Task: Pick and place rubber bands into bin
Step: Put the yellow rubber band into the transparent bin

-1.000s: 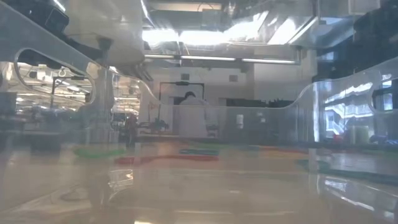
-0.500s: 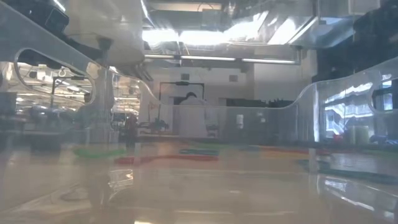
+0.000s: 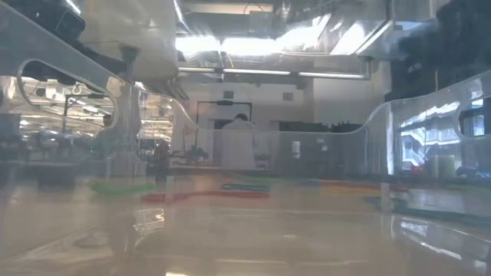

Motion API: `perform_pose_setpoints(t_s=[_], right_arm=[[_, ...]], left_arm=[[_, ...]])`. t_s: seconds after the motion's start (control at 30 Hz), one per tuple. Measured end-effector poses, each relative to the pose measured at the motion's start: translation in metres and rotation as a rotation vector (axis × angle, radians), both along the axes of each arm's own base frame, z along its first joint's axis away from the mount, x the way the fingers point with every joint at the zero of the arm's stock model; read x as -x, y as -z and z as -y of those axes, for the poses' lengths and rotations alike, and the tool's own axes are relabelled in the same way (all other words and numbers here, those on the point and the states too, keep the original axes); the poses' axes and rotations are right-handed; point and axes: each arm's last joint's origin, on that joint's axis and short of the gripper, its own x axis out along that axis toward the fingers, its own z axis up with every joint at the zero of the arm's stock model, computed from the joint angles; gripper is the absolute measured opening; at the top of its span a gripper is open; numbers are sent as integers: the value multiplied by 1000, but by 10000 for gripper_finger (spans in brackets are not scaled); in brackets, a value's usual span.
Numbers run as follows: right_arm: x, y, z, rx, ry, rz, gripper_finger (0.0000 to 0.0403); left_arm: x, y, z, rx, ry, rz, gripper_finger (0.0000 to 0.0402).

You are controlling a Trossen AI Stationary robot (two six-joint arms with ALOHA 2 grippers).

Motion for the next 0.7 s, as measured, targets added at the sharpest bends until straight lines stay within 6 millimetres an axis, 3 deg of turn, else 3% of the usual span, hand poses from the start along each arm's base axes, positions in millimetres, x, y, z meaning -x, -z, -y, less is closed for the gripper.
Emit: perform_pose_setpoints(t_s=[0.2,0.4,0.53,0.7], right_arm=[[-14,-51,6,2,192,-111,1],[-42,-87,8,-97,317,-502,1],[-56,-95,3,-216,402,-846,0],[-65,-84,-17,-292,460,-1196,0]], left_arm=[[0,0,0,0,0,0,6],[0,0,0,0,0,0,6],[0,0,0,0,0,0,6],[0,0,0,0,0,0,6]])
